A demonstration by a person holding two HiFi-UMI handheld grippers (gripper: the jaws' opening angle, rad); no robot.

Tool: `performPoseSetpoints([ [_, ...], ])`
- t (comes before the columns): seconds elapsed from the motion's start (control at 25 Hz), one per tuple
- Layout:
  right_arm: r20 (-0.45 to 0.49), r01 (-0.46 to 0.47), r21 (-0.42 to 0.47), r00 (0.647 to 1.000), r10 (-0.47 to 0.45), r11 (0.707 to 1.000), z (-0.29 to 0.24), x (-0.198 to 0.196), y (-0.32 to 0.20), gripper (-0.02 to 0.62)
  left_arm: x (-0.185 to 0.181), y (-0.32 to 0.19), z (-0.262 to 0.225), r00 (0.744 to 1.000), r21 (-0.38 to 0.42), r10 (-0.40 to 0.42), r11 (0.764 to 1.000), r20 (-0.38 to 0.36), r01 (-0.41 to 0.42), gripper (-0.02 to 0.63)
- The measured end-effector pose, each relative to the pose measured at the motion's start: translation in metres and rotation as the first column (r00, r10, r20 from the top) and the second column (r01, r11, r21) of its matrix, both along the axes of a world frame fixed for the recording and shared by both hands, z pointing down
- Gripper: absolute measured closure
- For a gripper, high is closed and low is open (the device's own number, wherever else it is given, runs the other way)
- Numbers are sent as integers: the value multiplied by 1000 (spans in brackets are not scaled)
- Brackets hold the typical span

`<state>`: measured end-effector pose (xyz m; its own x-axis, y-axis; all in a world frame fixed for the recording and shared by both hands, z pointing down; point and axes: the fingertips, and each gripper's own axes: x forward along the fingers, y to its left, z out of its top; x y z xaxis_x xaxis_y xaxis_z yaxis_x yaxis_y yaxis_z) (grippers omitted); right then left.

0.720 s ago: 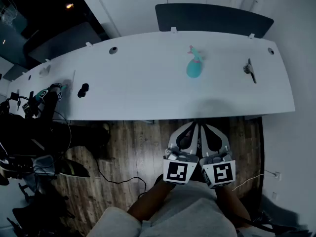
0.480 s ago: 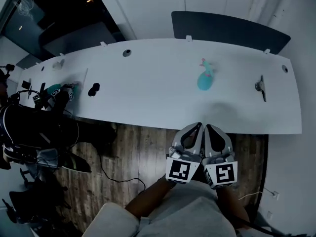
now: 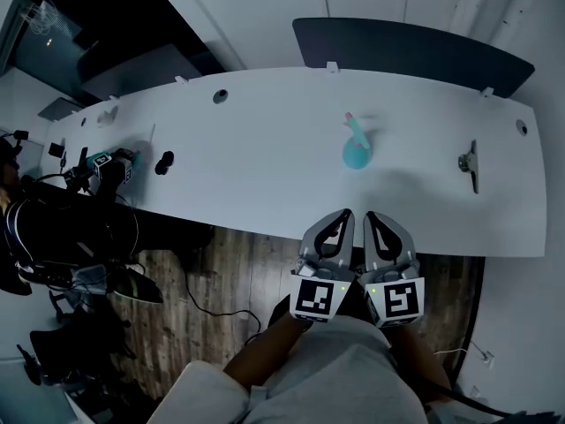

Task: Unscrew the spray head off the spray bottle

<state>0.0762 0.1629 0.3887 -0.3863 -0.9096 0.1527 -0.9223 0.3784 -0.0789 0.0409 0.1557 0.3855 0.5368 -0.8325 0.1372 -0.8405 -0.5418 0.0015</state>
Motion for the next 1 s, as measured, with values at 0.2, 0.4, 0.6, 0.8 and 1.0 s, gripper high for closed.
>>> performPoseSetpoints([
  [0.2, 15, 14, 8, 1000, -14, 1000, 0, 0, -18, 601, -3, -17, 2, 1000, -7, -13, 1000, 19, 13, 606],
  [0.4, -11, 7, 7, 1000, -7, 1000, 4, 0, -41, 601, -4, -44, 12, 1000, -25, -1, 1000, 17, 1, 606],
  [0.6, -65, -29, -29, 998, 27, 999, 12, 6, -78, 601, -3, -84, 33, 997, -44, 64, 997, 44, -62, 606],
  [0.8, -119, -46, -83, 992, 36, 996, 18, 3, -111, 601, -2, -128, 51, 992, -92, 120, 989, 39, -116, 606],
  [1.0, -155, -41, -149, 988, 18, 988, 29, -9, -128, 600, 1, -149, 73, 982, -147, 178, 975, 57, -168, 606],
])
